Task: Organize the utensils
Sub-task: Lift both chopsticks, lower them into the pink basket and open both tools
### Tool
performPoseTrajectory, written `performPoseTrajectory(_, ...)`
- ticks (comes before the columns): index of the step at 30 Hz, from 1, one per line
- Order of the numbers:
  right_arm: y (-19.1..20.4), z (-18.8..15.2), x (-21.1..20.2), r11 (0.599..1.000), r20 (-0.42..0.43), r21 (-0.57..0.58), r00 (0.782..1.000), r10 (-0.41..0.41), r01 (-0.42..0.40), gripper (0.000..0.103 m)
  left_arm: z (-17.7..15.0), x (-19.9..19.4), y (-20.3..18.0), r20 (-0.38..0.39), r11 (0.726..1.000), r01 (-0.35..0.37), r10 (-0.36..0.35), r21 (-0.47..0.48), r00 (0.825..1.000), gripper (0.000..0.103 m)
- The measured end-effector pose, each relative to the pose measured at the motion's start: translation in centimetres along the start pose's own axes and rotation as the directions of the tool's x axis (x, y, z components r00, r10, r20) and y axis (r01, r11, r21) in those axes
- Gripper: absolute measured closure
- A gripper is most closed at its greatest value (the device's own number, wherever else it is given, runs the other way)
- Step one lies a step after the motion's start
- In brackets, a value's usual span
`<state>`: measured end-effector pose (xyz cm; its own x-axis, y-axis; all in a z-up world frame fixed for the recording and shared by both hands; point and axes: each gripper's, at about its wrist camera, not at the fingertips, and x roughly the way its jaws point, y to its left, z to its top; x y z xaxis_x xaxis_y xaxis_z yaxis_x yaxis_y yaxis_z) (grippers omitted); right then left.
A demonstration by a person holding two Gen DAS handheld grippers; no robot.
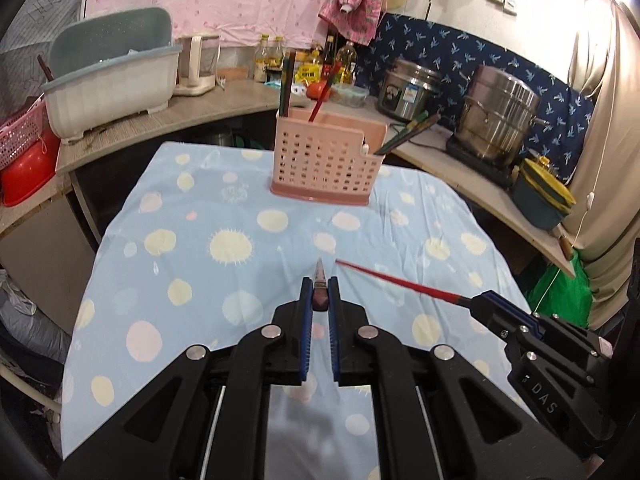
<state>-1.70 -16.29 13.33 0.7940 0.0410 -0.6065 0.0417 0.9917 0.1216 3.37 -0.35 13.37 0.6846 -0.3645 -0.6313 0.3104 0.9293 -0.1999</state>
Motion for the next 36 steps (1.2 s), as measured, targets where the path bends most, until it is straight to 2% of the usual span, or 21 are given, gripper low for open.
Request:
performPoseTrajectory(13,0.0,4.5,-1.4,1.0,0.08,-0.006,0.997,0.016,-0.015,0.096,6.1,-1.6,-0.7,0.093,1.0,-0.008,0.006,0.021,0.996,0.096)
performPoseTrajectory(23,-0.4,8.4,-1.8,0.999,0.12,-0.016,0.992,0.031,-0.029,0.096,10.3,-1.3,-2.1,0.122,0.997,-0.028,0.02,0.069,0.992,0.096)
performPoseTrajectory(29,-1.4,13.6,-1.6,1.0,0.166,-0.014,0.986,0.03,-0.028,0.096,14.4,-1.1,-3.7,0.16,0.992,-0.037,0.018,0.118,0.987,0.096)
performPoseTrajectory(36,-1.9,20.6,-1.0,1.0,0.246,-0.018,0.969,-0.005,0.01,0.096,20.2,-0.5,-5.6,0.225,0.986,-0.057,0.021,0.154,0.974,0.096)
